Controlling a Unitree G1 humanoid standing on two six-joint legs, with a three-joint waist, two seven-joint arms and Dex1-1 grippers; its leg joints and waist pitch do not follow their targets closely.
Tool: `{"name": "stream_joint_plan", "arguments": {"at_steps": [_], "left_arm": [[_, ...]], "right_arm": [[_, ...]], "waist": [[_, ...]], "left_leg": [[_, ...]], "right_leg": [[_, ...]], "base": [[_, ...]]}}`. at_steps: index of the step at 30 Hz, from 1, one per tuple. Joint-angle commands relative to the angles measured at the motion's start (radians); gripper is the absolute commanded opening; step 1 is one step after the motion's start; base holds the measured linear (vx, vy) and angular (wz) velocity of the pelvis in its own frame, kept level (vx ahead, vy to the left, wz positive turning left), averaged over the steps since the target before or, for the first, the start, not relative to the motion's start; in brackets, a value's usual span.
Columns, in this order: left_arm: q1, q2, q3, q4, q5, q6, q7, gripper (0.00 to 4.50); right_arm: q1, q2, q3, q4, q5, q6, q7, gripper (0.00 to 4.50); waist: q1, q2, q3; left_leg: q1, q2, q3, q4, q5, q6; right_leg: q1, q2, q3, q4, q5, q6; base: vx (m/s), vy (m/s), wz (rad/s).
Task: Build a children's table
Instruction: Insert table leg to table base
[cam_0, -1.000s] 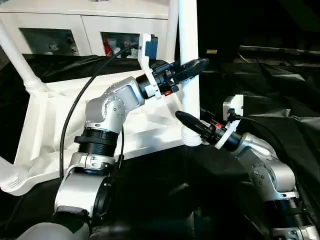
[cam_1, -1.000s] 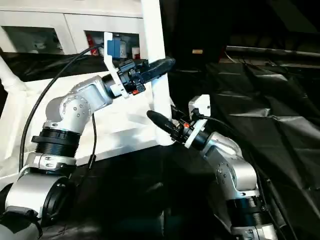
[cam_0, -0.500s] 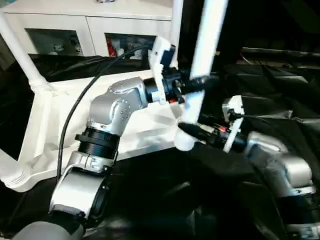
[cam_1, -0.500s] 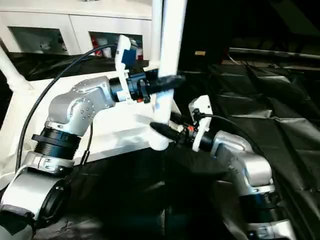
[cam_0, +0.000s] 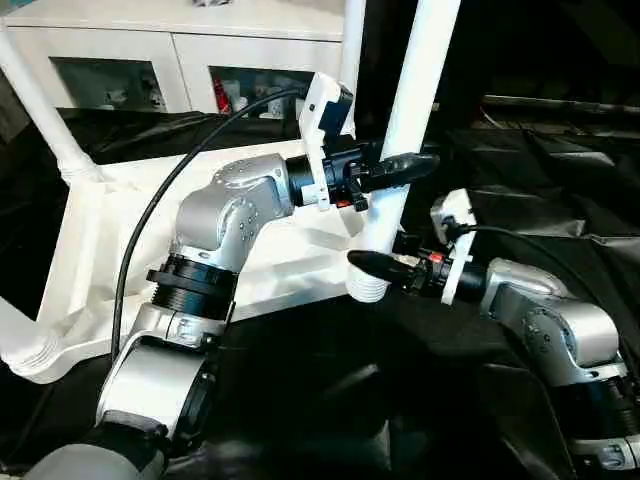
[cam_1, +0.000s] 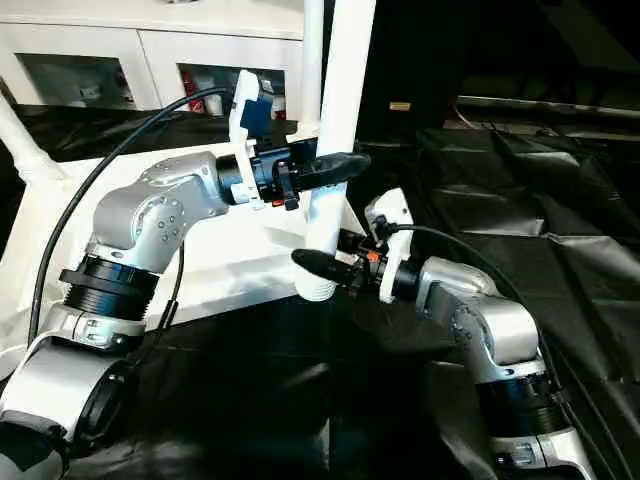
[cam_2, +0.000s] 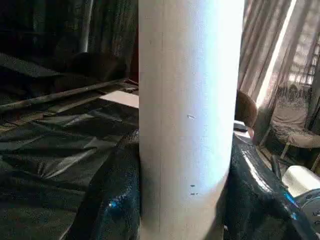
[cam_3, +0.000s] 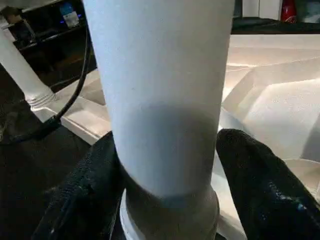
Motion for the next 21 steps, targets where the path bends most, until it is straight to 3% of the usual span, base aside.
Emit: {"name": "stream_joint_plan", "arguments": {"at_steps": [1, 4, 7, 11, 13, 21], "left_arm": [[-0.002, 0.002, -0.008, -0.030, -0.008, 0.006, -0.009, 1.81], [0.004, 0.002, -0.015, -0.041, -0.010, 0.010, -0.017, 1.81], [0.006, -0.001, -0.015, -0.054, -0.020, 0.023, -0.020, 1.81], [0.011, -0.002, -0.022, -0.065, -0.024, 0.035, -0.028, 1.81], [0.012, 0.000, -0.023, -0.063, -0.023, 0.034, -0.031, 1.81], [0.015, 0.008, -0.037, -0.068, -0.009, 0.027, -0.046, 1.80]], "right_arm": [[-0.019, -0.001, 0.005, 0.012, -0.006, 0.003, -0.001, 3.02], [-0.028, 0.006, 0.001, 0.023, -0.007, 0.001, -0.004, 3.02], [-0.032, 0.014, -0.004, 0.030, -0.006, 0.000, -0.003, 2.67], [-0.038, 0.021, -0.004, 0.043, -0.015, -0.008, 0.000, 2.67], [-0.039, 0.023, -0.004, 0.045, -0.017, -0.011, 0.000, 2.28], [-0.031, 0.020, -0.003, 0.034, -0.020, -0.010, 0.014, 1.99]], "waist": [[0.002, -0.011, -0.078], [0.002, -0.011, -0.079], [0.001, -0.011, -0.078], [0.002, -0.010, -0.079], [0.002, -0.008, -0.078], [0.002, -0.005, -0.078]], "left_leg": [[0.006, 0.039, -0.020, -0.058, -0.004, 0.071], [0.005, 0.039, -0.020, -0.058, -0.004, 0.070], [0.005, 0.039, -0.020, -0.057, -0.002, 0.072], [0.006, 0.039, -0.020, -0.057, 0.000, 0.073], [0.005, 0.039, -0.020, -0.058, -0.003, 0.072], [0.006, 0.039, -0.021, -0.057, -0.011, 0.063]], "right_leg": [[0.070, -0.077, 0.045, -0.058, 0.019, -0.257], [0.071, -0.077, 0.046, -0.057, 0.026, -0.260], [0.071, -0.077, 0.045, -0.056, 0.031, -0.263], [0.071, -0.077, 0.045, -0.056, 0.034, -0.264], [0.070, -0.076, 0.045, -0.056, 0.032, -0.264], [0.071, -0.076, 0.045, -0.056, 0.034, -0.265]], "base": [[0.000, 0.000, 0.00], [0.000, 0.000, 0.00], [0.000, 0.000, 0.00], [0.000, 0.000, 0.00], [0.000, 0.000, 0.00], [0.000, 0.000, 0.00]]}}
